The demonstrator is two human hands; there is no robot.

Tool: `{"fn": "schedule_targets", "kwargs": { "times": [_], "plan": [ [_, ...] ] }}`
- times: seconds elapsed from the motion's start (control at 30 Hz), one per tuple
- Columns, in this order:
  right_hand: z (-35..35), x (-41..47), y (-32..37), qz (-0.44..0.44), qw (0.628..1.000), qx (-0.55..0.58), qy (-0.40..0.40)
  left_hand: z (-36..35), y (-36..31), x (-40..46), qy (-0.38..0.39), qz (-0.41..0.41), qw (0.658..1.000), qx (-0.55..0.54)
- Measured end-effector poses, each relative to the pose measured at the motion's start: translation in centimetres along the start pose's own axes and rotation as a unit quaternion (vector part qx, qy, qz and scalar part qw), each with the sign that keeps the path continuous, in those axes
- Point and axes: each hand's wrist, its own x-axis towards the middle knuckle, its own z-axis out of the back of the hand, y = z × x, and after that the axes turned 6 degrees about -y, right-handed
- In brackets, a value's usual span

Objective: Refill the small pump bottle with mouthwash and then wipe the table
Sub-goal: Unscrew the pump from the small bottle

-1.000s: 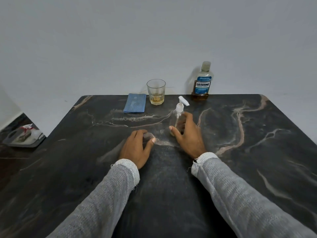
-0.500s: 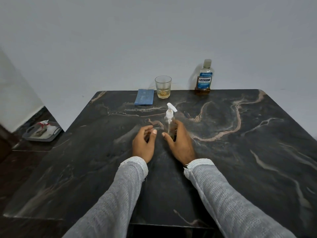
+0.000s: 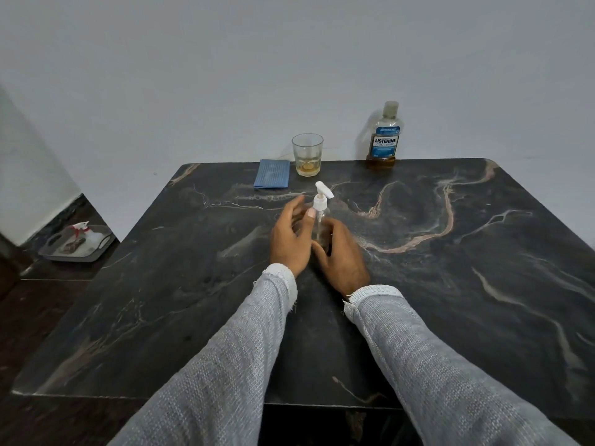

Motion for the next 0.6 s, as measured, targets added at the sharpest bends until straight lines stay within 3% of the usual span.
{"fn": "schedule_targets", "kwargs": {
  "times": [0.23,0.6],
  "plan": [
    [0.6,-0.1,0.3,0.003,1.0,0.0,0.029,-1.8,-1.7,1.1,0.041,-0.049,0.998,-0.009],
    [0.6,-0.3,0.7,0.008,1.0,0.009,0.011,-1.8,-2.0,1.6,-0.018,0.016,0.998,-0.053]
  ]
}}
